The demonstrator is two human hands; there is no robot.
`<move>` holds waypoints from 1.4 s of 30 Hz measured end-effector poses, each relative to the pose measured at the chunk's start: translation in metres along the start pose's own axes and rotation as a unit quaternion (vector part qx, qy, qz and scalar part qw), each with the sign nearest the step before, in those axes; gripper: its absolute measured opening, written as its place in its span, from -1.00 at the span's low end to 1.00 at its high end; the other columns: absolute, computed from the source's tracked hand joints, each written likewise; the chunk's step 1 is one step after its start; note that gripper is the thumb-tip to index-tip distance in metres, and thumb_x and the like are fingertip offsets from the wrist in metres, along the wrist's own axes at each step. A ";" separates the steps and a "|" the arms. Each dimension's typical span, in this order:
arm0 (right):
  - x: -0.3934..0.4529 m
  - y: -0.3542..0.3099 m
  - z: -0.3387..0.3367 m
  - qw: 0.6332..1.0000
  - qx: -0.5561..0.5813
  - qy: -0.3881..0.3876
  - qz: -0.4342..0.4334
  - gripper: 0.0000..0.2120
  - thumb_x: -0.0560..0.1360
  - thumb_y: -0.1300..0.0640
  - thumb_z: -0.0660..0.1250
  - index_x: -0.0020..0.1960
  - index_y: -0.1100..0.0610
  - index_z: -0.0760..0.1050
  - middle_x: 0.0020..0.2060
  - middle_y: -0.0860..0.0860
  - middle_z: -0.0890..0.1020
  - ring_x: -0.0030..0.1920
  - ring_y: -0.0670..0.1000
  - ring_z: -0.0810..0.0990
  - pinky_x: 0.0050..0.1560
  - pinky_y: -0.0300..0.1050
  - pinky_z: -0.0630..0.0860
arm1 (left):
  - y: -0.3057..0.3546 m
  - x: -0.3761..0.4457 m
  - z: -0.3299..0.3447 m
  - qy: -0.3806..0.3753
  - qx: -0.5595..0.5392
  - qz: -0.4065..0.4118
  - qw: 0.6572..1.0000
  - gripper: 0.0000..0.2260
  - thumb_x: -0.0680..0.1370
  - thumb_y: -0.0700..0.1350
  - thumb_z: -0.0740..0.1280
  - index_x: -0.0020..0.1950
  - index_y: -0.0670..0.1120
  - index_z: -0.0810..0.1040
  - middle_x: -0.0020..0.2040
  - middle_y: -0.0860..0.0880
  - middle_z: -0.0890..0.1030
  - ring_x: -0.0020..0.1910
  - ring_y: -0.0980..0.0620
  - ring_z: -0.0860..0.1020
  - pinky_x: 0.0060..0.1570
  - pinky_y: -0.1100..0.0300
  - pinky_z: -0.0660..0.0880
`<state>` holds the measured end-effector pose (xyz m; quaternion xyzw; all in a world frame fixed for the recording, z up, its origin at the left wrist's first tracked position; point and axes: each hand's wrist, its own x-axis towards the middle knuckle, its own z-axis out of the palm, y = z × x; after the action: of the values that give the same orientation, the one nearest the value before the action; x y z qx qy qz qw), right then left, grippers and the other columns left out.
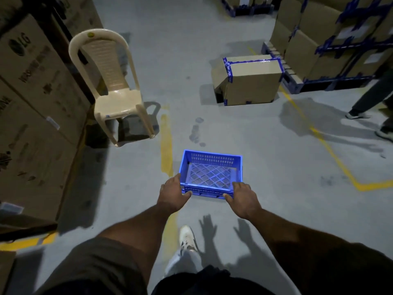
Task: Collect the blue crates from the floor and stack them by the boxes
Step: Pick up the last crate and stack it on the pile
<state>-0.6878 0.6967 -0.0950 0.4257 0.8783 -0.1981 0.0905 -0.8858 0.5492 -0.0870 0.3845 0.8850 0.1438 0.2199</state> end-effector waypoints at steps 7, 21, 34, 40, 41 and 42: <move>0.100 -0.012 -0.024 0.999 0.026 -0.003 0.040 -0.41 0.58 -0.17 0.15 0.46 0.17 0.24 0.40 0.12 0.37 0.40 0.14 0.31 0.33 0.01 0.33 | 0.003 0.114 -0.017 -0.049 0.012 0.011 0.999 -0.25 0.49 0.12 0.38 0.54 -0.17 0.15 0.46 -0.15 0.36 0.42 -0.13 0.34 0.39 0.05 0.28; 0.254 0.041 -0.031 0.996 0.073 -0.041 0.026 -0.44 0.53 -0.14 0.27 0.36 0.23 0.36 0.22 0.22 0.47 0.22 0.25 0.44 0.16 0.06 0.42 | 0.048 0.259 0.023 -0.080 -0.084 -0.132 0.985 -0.27 0.51 0.08 0.39 0.55 -0.13 0.13 0.48 -0.14 0.29 0.44 -0.12 0.33 0.35 0.03 0.30; 0.396 0.128 0.148 0.986 0.114 -0.056 0.105 -0.37 0.46 -0.15 0.18 0.31 0.32 0.39 0.22 0.30 0.45 0.23 0.32 0.42 0.18 0.13 0.45 | -0.028 0.399 0.202 -0.104 -0.068 -0.185 0.975 -0.36 0.46 0.04 0.43 0.43 -0.19 0.30 0.33 -0.22 0.42 0.35 -0.20 0.39 0.25 0.00 0.37; 0.480 0.175 0.271 0.983 0.102 -0.057 0.144 -0.43 0.52 -0.04 0.30 0.36 0.30 0.31 0.33 0.30 0.35 0.31 0.31 0.34 0.24 0.18 0.39 | -0.095 0.480 0.306 -0.094 -0.033 -0.154 0.983 -0.39 0.52 -0.07 0.40 0.44 -0.29 0.25 0.37 -0.31 0.36 0.36 -0.24 0.35 0.28 0.00 0.28; 0.485 0.175 0.268 0.983 0.101 -0.050 0.146 -0.43 0.51 -0.05 0.29 0.36 0.31 0.32 0.34 0.32 0.35 0.31 0.32 0.34 0.24 0.19 0.38 | -0.097 0.483 0.304 -0.096 -0.026 -0.160 0.982 -0.39 0.52 -0.07 0.40 0.44 -0.30 0.25 0.39 -0.31 0.34 0.38 -0.24 0.34 0.30 0.00 0.27; 0.495 0.183 0.291 0.984 0.089 -0.045 0.148 -0.41 0.50 -0.05 0.27 0.35 0.35 0.33 0.33 0.35 0.35 0.30 0.35 0.35 0.24 0.20 0.38 | -0.109 0.490 0.327 -0.102 -0.017 -0.159 0.982 -0.37 0.51 -0.07 0.40 0.45 -0.31 0.24 0.40 -0.31 0.33 0.39 -0.24 0.32 0.32 0.01 0.25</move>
<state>-0.8544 1.0278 -0.5700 0.5477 0.7797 -0.2789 0.1197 -1.0876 0.8696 -0.5515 0.2480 0.9049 0.0824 0.3358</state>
